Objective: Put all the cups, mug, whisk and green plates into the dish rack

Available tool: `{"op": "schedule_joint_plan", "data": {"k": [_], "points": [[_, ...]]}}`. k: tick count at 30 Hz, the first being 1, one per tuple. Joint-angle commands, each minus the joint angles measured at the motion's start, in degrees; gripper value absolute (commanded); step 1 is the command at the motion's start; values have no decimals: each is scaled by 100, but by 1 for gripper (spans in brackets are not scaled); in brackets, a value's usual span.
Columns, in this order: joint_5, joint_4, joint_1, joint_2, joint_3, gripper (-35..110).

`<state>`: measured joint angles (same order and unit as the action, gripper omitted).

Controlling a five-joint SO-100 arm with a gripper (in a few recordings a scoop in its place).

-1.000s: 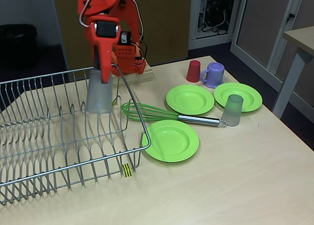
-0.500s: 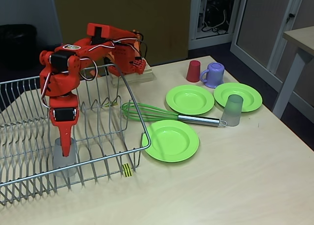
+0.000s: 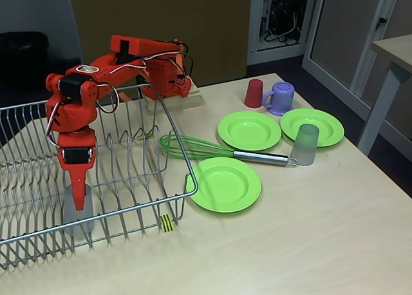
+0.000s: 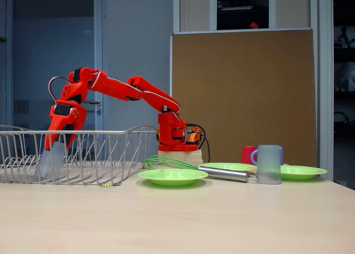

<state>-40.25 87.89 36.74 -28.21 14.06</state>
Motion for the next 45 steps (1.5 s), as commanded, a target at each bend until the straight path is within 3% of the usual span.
{"op": "schedule_joint_plan", "data": {"k": [1,8,21,29,36,45], "points": [[-44,44,141,-167,-114,31],[26,176,141,-316,-149,38],[9,633,-123,-1494,53,37],[211,1178,-1134,-3023,1239,32],[1617,1239,-2769,-4430,3164,30],[4685,914,-5001,-5449,5159,31]]}}
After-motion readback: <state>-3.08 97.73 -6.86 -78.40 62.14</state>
